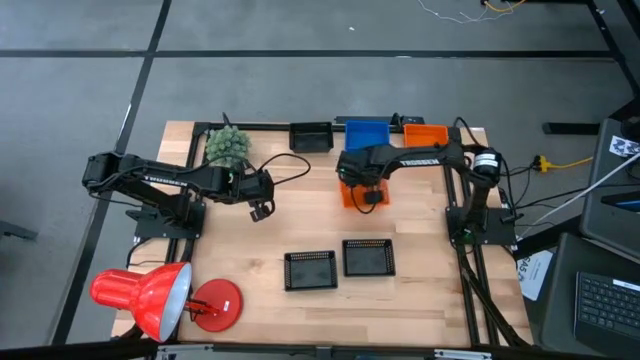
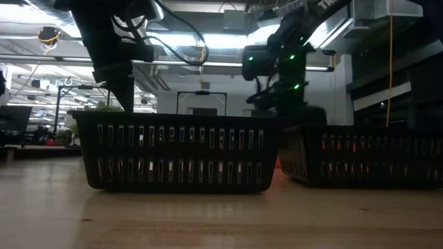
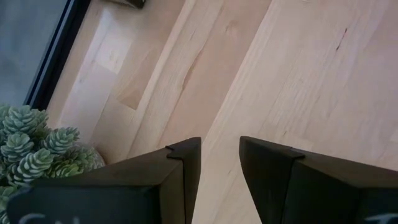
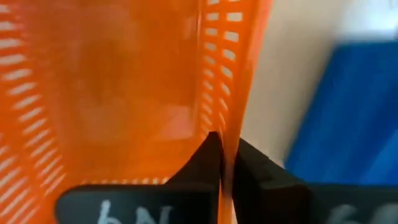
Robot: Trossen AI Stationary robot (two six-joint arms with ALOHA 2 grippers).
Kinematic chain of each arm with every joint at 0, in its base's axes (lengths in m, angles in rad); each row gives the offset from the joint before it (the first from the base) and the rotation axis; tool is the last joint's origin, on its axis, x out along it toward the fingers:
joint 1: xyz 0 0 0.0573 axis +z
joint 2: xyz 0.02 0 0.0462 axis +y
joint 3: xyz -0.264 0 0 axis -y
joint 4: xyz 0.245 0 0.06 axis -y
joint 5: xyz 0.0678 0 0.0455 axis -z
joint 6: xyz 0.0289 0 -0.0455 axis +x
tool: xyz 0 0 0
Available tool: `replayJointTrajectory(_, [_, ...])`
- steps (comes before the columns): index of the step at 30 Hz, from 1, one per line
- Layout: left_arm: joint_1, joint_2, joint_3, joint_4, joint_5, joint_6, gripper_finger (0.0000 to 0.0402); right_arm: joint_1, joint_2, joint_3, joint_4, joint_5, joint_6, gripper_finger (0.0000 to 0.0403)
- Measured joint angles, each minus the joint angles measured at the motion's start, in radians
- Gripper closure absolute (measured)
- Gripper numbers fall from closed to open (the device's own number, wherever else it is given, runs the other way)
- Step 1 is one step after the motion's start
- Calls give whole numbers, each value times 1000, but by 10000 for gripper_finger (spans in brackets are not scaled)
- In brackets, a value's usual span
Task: Stack baskets by color
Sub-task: Stack the bottom orange bin on the top orange bin
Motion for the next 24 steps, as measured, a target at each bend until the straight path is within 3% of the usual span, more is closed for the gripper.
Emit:
replayJointTrajectory(6, [0,0,0,0,0,0,299,21,-111,-1,-374,2,106,397])
replayJointTrajectory(10, [0,0,0,0,0,0,299,-25,-224,-1,-547,66,123,399])
replayJointTrajectory(17, [0,0,0,1,0,8,299,-270,-417,-1,-570,223,108,400])
replayJointTrajectory(24, [0,0,0,0,0,8,299,-526,-435,-1,-544,276,93,401])
